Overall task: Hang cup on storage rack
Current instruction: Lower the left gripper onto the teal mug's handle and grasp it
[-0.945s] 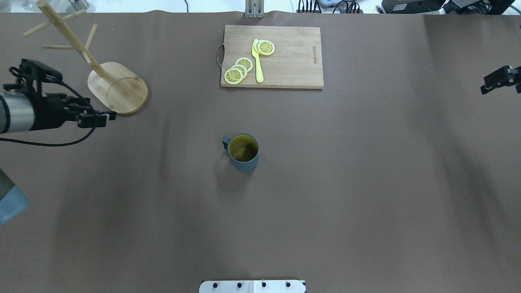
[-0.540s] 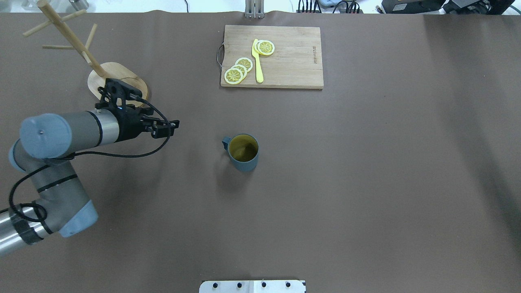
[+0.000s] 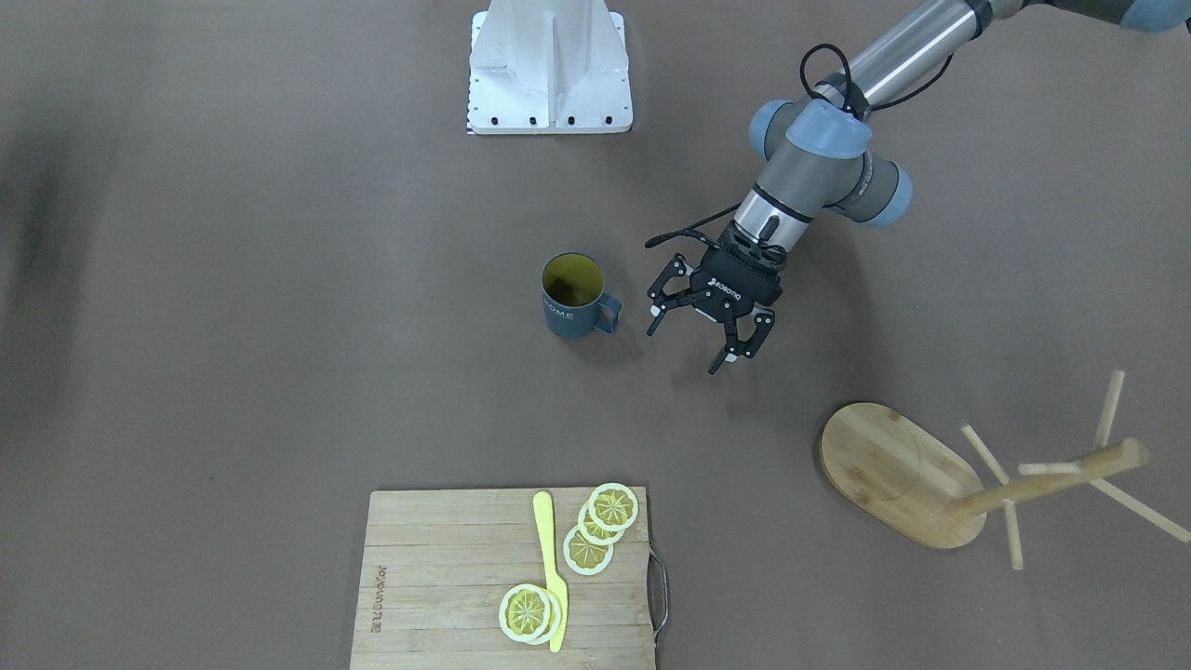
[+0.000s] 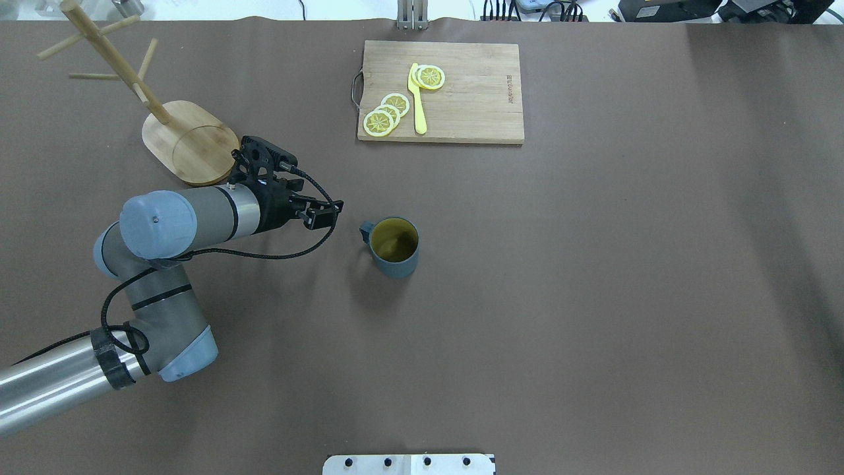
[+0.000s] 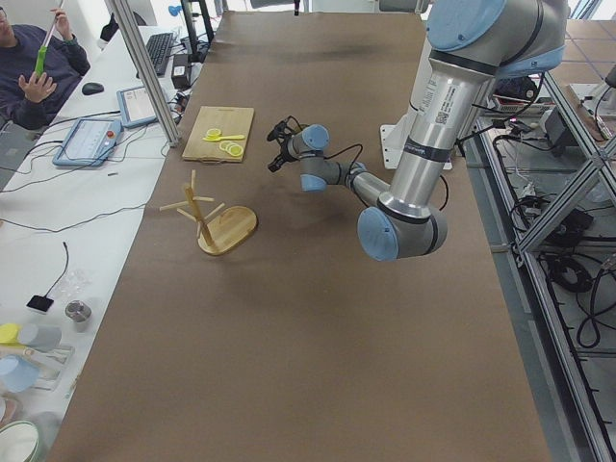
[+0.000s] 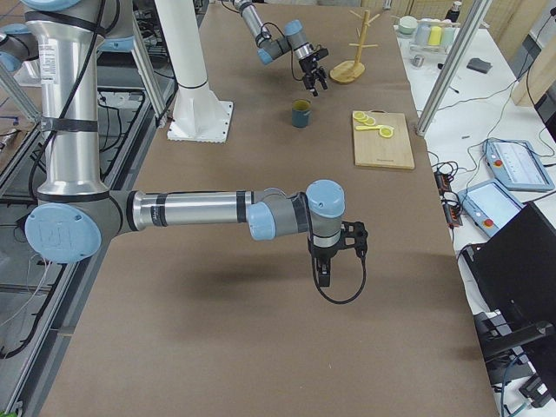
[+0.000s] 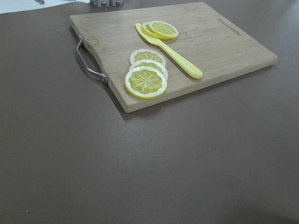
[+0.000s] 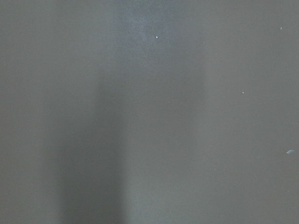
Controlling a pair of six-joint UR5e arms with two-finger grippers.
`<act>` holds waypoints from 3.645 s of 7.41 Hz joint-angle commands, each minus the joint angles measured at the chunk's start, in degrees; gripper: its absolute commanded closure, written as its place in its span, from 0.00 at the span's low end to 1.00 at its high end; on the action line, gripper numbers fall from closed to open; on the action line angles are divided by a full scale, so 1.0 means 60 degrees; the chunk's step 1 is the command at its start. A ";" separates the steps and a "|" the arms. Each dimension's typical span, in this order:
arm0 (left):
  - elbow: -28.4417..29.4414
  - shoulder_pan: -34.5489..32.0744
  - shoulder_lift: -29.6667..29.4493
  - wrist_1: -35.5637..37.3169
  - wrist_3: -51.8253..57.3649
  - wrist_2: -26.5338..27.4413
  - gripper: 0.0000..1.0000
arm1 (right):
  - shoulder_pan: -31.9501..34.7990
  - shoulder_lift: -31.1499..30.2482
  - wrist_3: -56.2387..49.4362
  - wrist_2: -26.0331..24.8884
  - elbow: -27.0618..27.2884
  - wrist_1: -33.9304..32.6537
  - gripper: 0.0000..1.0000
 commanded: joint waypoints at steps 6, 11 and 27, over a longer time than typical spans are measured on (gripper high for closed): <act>-0.0076 0.1180 0.0049 -0.0185 0.0151 0.0453 0.05 | -0.0004 -0.0003 0.0030 0.0048 0.0013 0.0046 0.00; -0.0208 0.1414 0.0108 -0.0186 0.0064 0.0453 0.04 | -0.0004 0.0012 0.0103 0.0092 0.0028 0.0076 0.00; -0.0076 0.1547 -0.0376 -0.0185 -0.0272 0.1039 0.83 | -0.0033 0.0026 0.0133 0.0033 0.0013 0.0105 0.00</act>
